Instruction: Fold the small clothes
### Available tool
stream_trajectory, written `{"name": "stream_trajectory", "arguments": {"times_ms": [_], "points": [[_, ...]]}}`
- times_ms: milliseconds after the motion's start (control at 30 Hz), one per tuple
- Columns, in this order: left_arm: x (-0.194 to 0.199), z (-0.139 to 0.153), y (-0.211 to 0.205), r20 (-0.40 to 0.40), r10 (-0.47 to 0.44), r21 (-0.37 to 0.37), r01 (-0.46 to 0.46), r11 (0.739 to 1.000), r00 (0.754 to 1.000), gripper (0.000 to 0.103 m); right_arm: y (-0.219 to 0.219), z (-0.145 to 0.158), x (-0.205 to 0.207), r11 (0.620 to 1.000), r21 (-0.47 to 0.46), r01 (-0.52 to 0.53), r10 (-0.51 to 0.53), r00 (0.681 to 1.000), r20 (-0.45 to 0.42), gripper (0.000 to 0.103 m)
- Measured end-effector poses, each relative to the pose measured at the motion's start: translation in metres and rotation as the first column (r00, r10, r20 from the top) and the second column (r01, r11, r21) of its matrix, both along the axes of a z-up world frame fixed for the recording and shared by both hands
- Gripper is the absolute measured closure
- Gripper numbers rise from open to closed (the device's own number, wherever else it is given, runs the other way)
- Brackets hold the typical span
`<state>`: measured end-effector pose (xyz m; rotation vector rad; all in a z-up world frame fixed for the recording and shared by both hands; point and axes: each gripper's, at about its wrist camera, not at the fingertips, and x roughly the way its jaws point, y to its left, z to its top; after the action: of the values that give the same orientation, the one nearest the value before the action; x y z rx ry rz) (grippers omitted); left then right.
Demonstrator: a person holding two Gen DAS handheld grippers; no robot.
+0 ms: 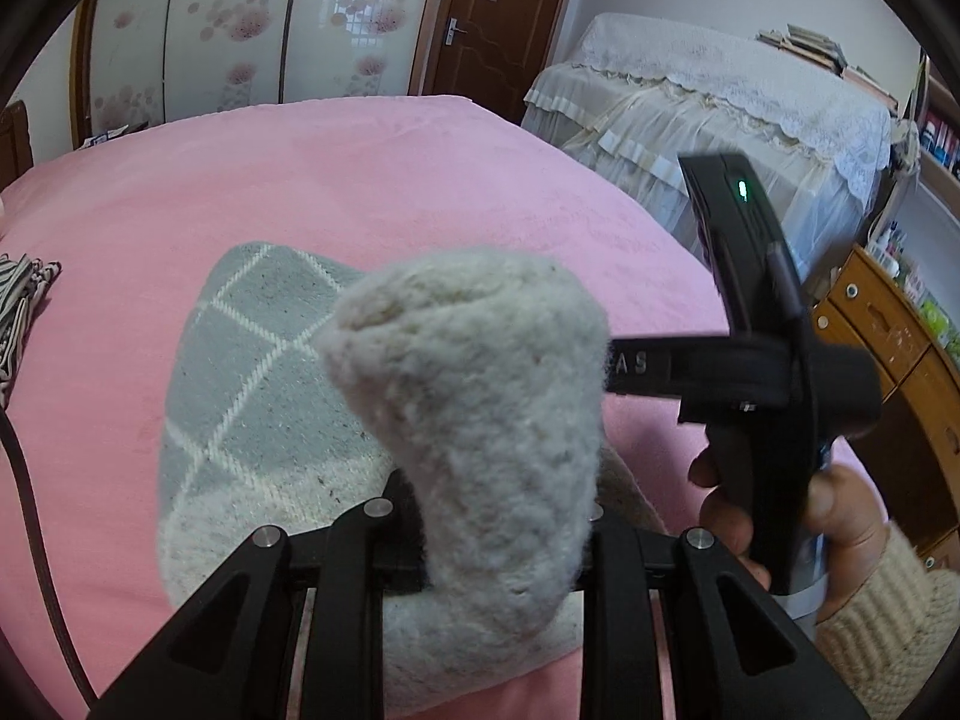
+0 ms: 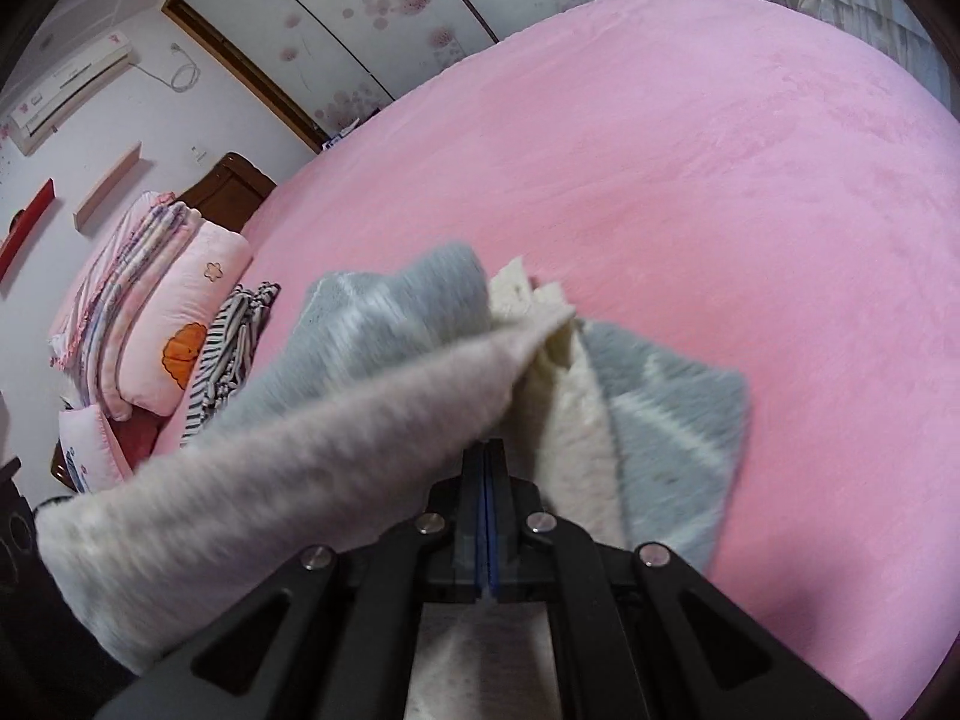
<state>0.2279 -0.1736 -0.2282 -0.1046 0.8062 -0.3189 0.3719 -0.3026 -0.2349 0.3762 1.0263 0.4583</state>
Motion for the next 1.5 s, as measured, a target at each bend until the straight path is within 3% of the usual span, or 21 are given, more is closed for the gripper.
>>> {"name": "stream_trajectory", "arguments": {"times_ms": [233,400,500,567,600,667,767,967,1067,1167,1233,1367,1500], "points": [[-0.013,-0.012,-0.03,0.019,-0.006,0.079,0.004,0.997,1.0,0.081,-0.014,-0.006,-0.01,0.998,-0.052,-0.017,0.015,0.999,-0.04,0.101],[-0.022,-0.021,-0.042,0.04,0.005,0.146,-0.011,0.989,0.999,0.079,-0.041,-0.01,-0.018,0.998,0.061,0.008,-0.001,0.993,-0.116,0.101],[-0.027,-0.021,-0.047,0.046,0.021,0.162,-0.028,0.986,0.999,0.071,-0.053,-0.006,-0.021,0.996,0.091,0.025,-0.013,0.99,-0.137,0.097],[-0.032,-0.02,-0.053,0.038,0.016,0.144,-0.022,0.989,0.999,0.045,-0.053,-0.002,-0.02,0.995,0.094,0.046,-0.031,0.987,-0.156,0.084],[-0.035,-0.018,-0.056,0.032,0.01,0.131,-0.014,0.991,0.999,0.04,-0.055,0.0,-0.021,0.994,0.092,0.056,-0.04,0.985,-0.167,0.073],[-0.038,-0.013,-0.063,0.032,0.005,0.129,-0.009,0.992,0.999,0.032,-0.056,0.0,-0.02,0.995,0.082,0.058,-0.042,0.983,-0.18,0.066],[-0.036,-0.005,-0.061,0.025,0.006,0.102,-0.008,0.995,1.0,0.031,-0.06,-0.002,-0.02,0.992,0.105,0.068,-0.044,0.976,-0.215,0.066],[-0.045,0.014,-0.017,-0.016,0.044,-0.063,-0.045,0.997,0.999,0.031,-0.06,0.007,-0.028,0.98,0.186,0.074,-0.033,0.976,-0.216,0.066],[-0.042,0.02,0.011,-0.034,0.098,-0.127,-0.102,0.987,0.995,0.031,-0.053,0.012,-0.029,0.976,0.21,0.062,-0.017,0.977,-0.213,0.065],[-0.035,0.023,0.039,-0.062,0.156,-0.195,-0.165,0.967,0.986,0.031,-0.044,0.011,-0.023,0.981,0.185,0.061,-0.018,0.974,-0.227,0.057],[-0.03,0.024,0.051,-0.086,0.165,-0.25,-0.182,0.951,0.983,0.029,-0.039,0.007,-0.018,0.972,0.226,0.068,-0.009,0.967,-0.254,0.055],[-0.025,0.013,0.043,-0.12,0.113,-0.265,-0.141,0.954,0.986,0.028,-0.029,0.006,-0.014,0.961,0.269,0.067,0.013,0.959,-0.285,0.053],[-0.03,0.002,0.018,-0.125,0.043,-0.217,-0.07,0.974,0.991,0.027,-0.018,0.008,-0.015,0.974,0.223,0.047,0.025,0.951,-0.31,0.045]]}}
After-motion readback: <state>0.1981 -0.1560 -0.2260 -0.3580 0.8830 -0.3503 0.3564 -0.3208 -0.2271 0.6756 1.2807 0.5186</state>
